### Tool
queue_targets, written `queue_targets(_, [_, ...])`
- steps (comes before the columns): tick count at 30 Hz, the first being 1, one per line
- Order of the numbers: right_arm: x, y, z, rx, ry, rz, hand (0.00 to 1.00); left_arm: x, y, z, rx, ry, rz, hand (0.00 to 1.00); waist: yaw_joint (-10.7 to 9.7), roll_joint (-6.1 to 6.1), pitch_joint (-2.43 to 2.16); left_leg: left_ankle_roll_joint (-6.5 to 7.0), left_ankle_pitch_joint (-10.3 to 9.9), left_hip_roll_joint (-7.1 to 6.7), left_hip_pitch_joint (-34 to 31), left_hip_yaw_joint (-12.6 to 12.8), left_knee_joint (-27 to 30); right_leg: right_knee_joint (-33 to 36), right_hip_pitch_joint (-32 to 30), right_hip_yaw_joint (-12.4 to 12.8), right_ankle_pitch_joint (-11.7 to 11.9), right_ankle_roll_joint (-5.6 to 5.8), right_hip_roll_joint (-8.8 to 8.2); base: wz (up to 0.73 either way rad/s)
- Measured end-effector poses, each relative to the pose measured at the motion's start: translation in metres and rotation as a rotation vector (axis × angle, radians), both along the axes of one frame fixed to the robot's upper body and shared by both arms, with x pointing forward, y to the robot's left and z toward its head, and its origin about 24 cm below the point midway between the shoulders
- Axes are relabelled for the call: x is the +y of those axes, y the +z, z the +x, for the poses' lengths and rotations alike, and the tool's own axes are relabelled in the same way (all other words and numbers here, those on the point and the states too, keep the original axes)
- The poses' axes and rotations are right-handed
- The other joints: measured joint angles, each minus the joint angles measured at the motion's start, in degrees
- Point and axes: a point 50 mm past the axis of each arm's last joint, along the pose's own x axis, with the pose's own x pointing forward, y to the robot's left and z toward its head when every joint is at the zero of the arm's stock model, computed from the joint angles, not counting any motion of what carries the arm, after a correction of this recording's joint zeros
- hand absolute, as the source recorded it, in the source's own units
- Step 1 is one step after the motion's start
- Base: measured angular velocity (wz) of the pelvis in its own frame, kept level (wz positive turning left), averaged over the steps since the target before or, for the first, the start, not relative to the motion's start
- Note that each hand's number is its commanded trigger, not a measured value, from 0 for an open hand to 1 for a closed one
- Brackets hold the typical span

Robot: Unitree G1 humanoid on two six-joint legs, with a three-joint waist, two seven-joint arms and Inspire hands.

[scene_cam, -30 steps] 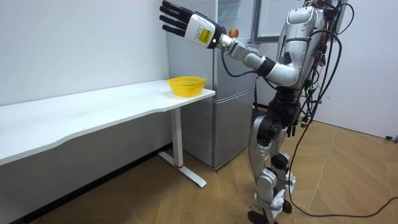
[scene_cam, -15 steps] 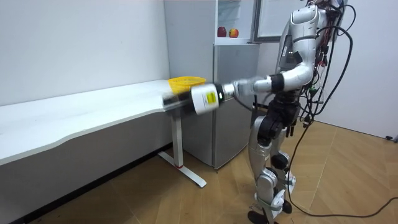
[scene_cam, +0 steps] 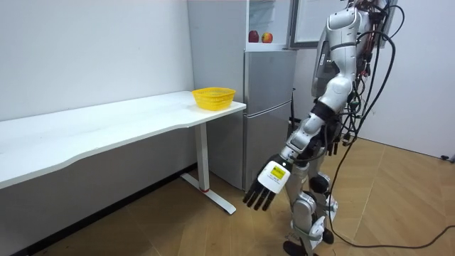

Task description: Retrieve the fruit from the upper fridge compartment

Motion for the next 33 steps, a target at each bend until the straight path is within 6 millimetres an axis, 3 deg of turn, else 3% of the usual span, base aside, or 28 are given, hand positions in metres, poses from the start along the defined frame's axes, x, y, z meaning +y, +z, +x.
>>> queue_targets(2, [-0.001, 0.000, 0.002, -0.004, 0.000, -0.004, 0.00, -0.004, -0.005, -0.009, 0.049, -0.024, -0.031, 0.00, -1.1, 0.15, 0.17, 0.00, 0.0, -0.03, -0.1, 0.0, -0.1, 0.1, 0.1, 0.0, 0.0, 0.00, -0.02, 0.00])
queue_targets(6, [0.001, -0.001, 0.002, 0.006, 0.000, 0.002, 0.00, -0.014, -0.014, -0.020, 0.142, -0.056, -0.094, 0.00, -2.3, 0.18, 0.08, -0.01, 0.0, -0.03, 0.0, 0.0, -0.1, 0.1, 0.1, 0.0, 0.0, -0.01, 0.00, 0.00])
queue_targets(9, [0.001, -0.001, 0.002, 0.012, -0.011, -0.003, 0.00, -0.018, -0.017, -0.027, 0.199, -0.077, -0.128, 0.00, -2.4, -0.20, 0.14, -0.04, 0.0, 0.09, 0.4, 1.3, -0.2, 0.1, -0.1, 0.6, -0.1, -0.16, 0.07, -0.12])
queue_targets(16, [0.006, -0.002, -0.002, 0.006, -0.099, -0.040, 0.00, -0.025, -0.019, -0.026, 0.250, -0.188, -0.127, 0.00, -2.7, -1.50, -0.18, -0.03, 0.0, -0.01, 0.5, 1.3, -0.1, 0.0, -0.1, 0.8, -0.3, -0.03, -0.02, -0.01])
queue_targets(20, [0.004, -0.002, 0.012, -0.068, -0.172, -0.112, 0.00, -0.037, -0.022, -0.022, 0.237, -0.190, -0.155, 0.00, -2.7, -1.70, -0.26, 0.03, 0.0, 0.01, 0.3, 1.4, -0.1, 0.1, -0.6, 1.6, -0.3, 0.02, 0.05, -0.06])
queue_targets(25, [-0.010, 0.008, 0.050, -0.311, -0.372, -0.224, 0.00, -0.034, -0.021, -0.017, 0.216, -0.193, -0.133, 0.00, -2.9, -1.77, -0.43, 0.03, 0.0, 0.01, -0.1, 2.1, 0.1, 0.3, -1.0, 1.8, -0.2, 0.01, 0.07, -0.04])
queue_targets(28, [-0.027, 0.030, 0.096, -0.537, -0.454, -0.311, 0.00, -0.028, -0.019, -0.020, 0.207, -0.197, -0.108, 0.00, -4.0, -1.89, -0.25, 0.04, 0.0, -0.14, -0.2, 2.1, 0.1, 0.3, -1.1, 1.6, -0.2, 0.02, -0.05, 0.00])
queue_targets(30, [-0.039, 0.066, 0.142, -0.807, -0.484, -0.384, 0.00, -0.025, -0.018, -0.023, 0.206, -0.190, -0.095, 0.00, -4.3, -1.95, -0.22, 0.04, 0.0, -0.11, 0.0, 2.5, 0.1, 0.1, -1.1, 1.8, -0.2, 0.02, 0.02, -0.07])
queue_targets(31, [-0.040, 0.077, 0.153, -0.877, -0.487, -0.400, 0.00, -0.025, -0.018, -0.022, 0.203, -0.192, -0.092, 0.00, -4.3, -2.06, -0.19, 0.03, 0.0, -0.08, 0.0, 2.5, 0.1, 0.0, -1.1, 1.8, -0.2, 0.02, 0.04, 0.00])
queue_targets(33, [-0.044, 0.120, 0.182, -1.136, -0.489, -0.460, 0.00, -0.025, -0.018, -0.021, 0.199, -0.203, -0.081, 0.00, -4.3, -2.40, -0.04, 0.01, 0.0, -0.11, -0.1, 2.3, 0.0, -0.2, -1.2, 1.8, -0.2, 0.02, 0.11, 0.08])
